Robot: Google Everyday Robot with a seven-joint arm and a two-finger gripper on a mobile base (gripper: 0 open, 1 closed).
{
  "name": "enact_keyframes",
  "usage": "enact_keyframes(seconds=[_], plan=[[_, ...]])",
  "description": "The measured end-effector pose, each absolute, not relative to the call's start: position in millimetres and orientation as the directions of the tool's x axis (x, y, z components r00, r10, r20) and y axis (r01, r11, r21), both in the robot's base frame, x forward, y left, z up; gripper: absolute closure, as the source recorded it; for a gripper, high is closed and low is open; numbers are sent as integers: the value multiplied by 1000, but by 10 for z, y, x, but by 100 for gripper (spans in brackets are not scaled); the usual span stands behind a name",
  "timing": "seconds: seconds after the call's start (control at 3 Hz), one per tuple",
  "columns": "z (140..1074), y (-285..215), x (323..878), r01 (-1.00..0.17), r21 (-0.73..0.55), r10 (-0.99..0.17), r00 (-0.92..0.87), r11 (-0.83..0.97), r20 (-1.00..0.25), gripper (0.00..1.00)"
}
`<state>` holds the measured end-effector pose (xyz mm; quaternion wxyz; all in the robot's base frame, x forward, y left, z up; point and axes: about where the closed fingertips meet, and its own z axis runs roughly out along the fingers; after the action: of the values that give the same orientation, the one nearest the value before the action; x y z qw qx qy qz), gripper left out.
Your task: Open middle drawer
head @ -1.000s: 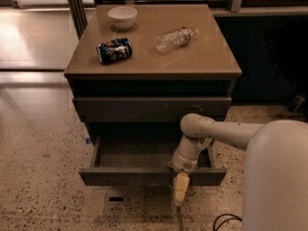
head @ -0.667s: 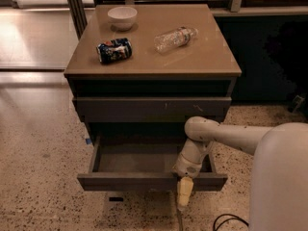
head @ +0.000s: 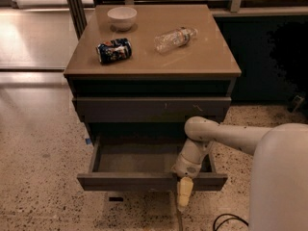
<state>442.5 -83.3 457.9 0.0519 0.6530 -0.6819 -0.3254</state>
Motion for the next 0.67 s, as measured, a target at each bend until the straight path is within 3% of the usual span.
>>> enact_keyframes(seconds=[0.67], plan=[[4619, -806, 4167, -819, 562, -914, -132, -117, -384, 0]])
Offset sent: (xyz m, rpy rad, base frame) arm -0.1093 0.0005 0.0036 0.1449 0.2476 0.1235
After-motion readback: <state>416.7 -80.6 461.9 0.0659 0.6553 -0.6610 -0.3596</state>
